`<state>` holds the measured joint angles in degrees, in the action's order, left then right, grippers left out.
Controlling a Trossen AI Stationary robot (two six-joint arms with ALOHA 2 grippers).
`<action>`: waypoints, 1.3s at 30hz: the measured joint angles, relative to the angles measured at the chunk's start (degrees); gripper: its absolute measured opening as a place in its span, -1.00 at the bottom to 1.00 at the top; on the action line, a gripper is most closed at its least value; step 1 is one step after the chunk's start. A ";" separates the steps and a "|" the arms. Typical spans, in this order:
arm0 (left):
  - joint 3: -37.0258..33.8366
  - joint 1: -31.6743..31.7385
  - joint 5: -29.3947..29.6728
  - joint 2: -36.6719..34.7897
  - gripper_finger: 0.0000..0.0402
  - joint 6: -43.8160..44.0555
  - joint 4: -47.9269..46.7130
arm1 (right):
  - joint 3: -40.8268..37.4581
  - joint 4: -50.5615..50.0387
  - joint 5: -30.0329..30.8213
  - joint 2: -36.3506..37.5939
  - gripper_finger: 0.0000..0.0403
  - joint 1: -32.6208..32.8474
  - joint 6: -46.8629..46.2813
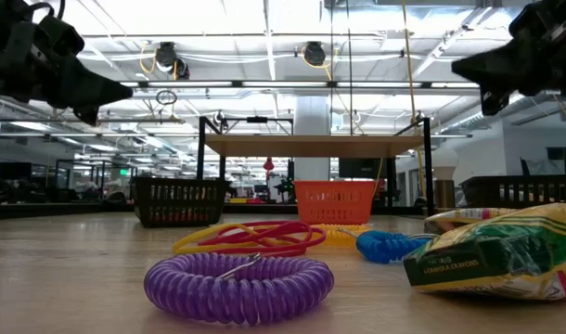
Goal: Pick & Place Office Desk Supplies
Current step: Put the yellow spring keychain into the orange bin
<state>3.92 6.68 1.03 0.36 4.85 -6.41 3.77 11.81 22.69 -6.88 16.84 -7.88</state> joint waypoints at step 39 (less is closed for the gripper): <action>0.00 -0.02 -3.55 0.00 -0.89 5.36 -0.31 | 62.31 -29.68 -1.95 -90.79 -0.25 7.58 -20.07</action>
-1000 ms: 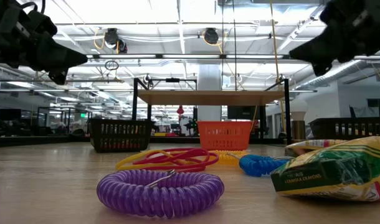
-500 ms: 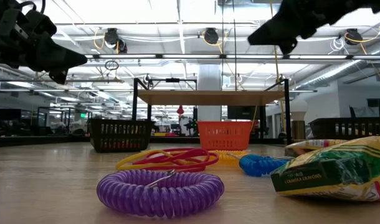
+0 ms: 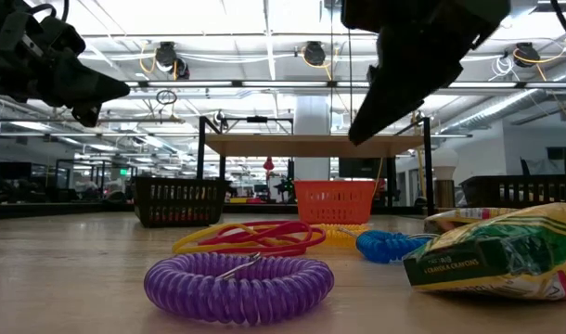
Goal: Pick & Place Office Desk Supplies
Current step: Put the yellow spring keychain into the orange bin
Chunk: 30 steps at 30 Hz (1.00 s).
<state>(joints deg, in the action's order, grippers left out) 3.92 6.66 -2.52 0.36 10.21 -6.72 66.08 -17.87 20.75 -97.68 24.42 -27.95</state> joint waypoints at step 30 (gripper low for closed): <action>0.00 0.02 0.02 0.00 -0.89 -1.04 -1.29 | 1.26 1.88 -4.56 -12.95 -0.34 -2.28 -7.10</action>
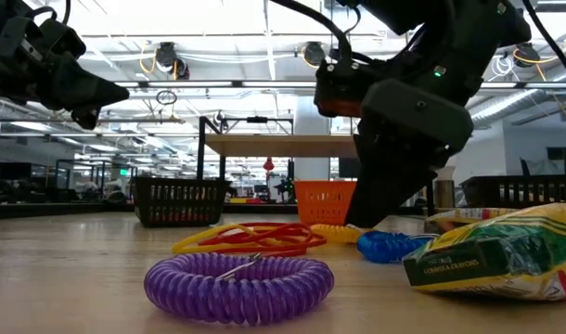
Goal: Pick & Place Office Desk Supplies
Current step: Put the yellow spring keychain into the orange bin
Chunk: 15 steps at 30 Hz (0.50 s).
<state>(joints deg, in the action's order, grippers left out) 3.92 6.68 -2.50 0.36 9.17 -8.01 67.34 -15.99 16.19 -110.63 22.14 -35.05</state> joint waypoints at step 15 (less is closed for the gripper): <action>0.00 -0.01 0.02 0.00 -0.89 0.01 -0.03 | -0.67 -2.22 -0.01 1.46 -0.90 -1.07 2.95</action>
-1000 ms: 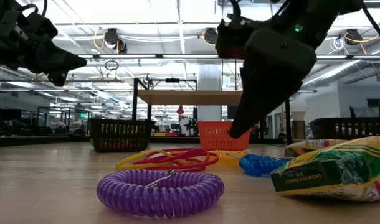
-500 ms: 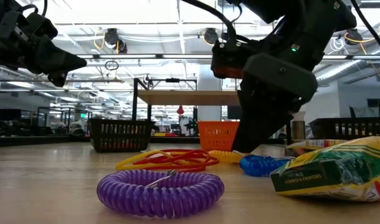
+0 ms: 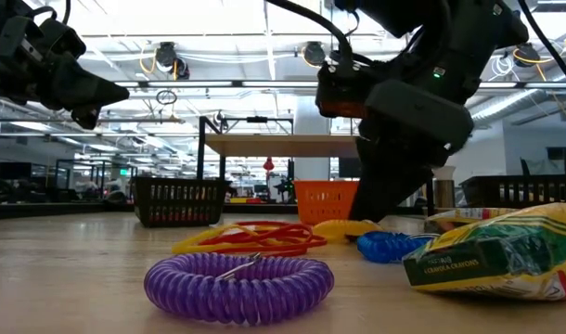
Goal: Pick & Place Office Desk Supplies
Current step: Put the yellow spring keychain into the orange bin
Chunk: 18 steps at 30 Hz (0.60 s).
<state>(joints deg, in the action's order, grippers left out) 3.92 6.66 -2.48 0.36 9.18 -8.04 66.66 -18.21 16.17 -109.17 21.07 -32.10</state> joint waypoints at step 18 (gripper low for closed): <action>0.00 -0.01 0.00 0.00 -0.89 -0.24 -0.01 | -5.43 10.45 -1.90 28.00 -1.00 -0.07 18.99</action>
<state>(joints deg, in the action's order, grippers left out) 3.92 6.66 -2.48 0.36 8.94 -8.05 61.23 -7.76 14.27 -81.17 21.00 -13.11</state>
